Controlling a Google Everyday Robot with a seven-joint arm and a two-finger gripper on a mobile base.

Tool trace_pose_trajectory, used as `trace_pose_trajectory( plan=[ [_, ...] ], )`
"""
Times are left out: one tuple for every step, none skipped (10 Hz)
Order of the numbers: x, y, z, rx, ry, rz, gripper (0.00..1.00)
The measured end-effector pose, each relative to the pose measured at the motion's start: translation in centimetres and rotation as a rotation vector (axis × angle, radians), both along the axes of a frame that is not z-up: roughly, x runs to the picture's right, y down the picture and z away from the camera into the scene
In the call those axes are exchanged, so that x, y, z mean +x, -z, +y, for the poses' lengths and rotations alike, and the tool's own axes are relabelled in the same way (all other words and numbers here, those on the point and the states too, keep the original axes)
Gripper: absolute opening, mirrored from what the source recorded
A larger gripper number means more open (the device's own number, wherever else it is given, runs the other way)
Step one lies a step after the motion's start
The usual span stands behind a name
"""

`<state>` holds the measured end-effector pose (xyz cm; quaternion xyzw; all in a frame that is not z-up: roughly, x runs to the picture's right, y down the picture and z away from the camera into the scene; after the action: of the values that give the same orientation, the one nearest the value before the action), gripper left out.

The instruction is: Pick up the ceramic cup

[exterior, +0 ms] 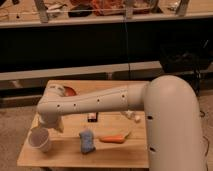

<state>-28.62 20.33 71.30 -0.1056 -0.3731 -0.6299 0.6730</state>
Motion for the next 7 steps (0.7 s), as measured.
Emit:
trace_pose_trajectory(
  plan=[
    [0.0, -0.2, 0.1, 0.000, 0.001, 0.000, 0.80],
    [0.0, -0.4, 0.2, -0.001, 0.005, -0.002, 0.80],
    [0.0, -0.5, 0.2, -0.001, 0.006, -0.003, 0.80],
    [0.1, -0.7, 0.4, -0.001, 0.010, -0.004, 0.80],
    [0.1, -0.9, 0.5, -0.002, 0.013, -0.006, 0.80],
    [0.1, -1.0, 0.6, -0.003, 0.015, -0.007, 0.80],
    [0.1, -1.3, 0.7, -0.003, 0.017, -0.008, 0.80]
  ],
)
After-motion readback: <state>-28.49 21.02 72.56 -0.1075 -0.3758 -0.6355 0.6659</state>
